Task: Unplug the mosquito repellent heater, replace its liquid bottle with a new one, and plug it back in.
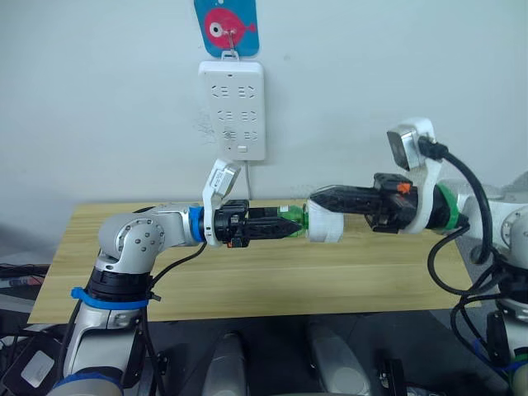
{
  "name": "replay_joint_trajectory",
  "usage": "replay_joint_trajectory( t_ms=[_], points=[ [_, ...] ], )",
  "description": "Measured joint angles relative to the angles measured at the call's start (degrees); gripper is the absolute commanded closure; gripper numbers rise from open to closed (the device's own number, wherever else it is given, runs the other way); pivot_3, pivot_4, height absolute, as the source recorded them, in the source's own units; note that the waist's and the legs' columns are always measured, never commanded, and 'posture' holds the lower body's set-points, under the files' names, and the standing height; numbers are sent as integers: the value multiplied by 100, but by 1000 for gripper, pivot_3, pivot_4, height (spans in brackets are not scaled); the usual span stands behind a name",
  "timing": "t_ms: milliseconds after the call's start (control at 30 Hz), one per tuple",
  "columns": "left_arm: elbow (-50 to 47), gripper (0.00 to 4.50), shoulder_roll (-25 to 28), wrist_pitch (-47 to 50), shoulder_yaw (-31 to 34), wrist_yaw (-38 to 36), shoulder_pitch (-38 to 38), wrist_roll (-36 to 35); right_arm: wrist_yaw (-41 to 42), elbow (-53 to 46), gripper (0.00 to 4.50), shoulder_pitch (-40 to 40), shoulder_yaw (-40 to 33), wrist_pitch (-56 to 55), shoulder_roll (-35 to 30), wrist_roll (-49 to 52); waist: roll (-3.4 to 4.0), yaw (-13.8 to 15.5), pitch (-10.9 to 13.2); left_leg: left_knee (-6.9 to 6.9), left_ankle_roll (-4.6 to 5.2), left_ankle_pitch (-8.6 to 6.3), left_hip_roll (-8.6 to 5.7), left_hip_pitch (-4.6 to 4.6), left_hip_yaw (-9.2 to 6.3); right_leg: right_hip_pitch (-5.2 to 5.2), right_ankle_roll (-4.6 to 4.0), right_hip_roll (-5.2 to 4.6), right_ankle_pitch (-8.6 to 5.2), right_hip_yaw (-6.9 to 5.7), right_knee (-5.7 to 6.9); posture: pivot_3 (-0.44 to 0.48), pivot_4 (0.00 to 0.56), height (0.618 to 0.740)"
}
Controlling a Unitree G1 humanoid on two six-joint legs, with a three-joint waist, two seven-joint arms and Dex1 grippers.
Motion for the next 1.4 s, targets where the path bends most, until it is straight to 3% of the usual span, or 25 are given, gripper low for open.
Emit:
replay_joint_trajectory(
  t_ms=[200, 400, 733, 1067, 1400],
  points=[
    [-14, 2182, 36, 229, 11, -104, -3, -184, -197, 475, 4500, -24, 31, -332, 138, -846, 0, -1, 0, 0, 0, 0, 0, 0, 0, 0, 0, 0, 0, 0, -1, -203, 204, 736],
    [29, 2182, -70, 470, 211, 73, -52, -523, 238, 288, 4500, 633, 581, -247, -90, -1693, 0, 3, 0, 0, 0, 0, 0, -1, 0, -1, 0, 0, 0, 0, 0, -205, 208, 736],
    [308, 2182, -283, 417, 468, 513, -189, -605, 483, -539, 4500, 907, 409, 276, -268, -751, 0, 1, 0, 1, 0, 0, 0, -1, 0, -1, 0, 0, 0, 0, 0, -216, 208, 736],
    [287, 2182, -181, -198, 52, 315, -103, 200, -287, -342, 4500, 599, 184, 193, -203, 376, 0, -1, 0, 0, 0, 0, 0, -1, 0, -1, 0, 0, 0, 1, 0, -215, 206, 736],
    [151, 2182, -44, -454, -192, -31, -13, 518, -718, 6, 4500, 313, 194, 147, -197, 600, 0, -1, 0, -1, 0, 0, 0, -1, 0, -1, 0, 1, 0, 1, -1, -210, 205, 736]
  ],
)
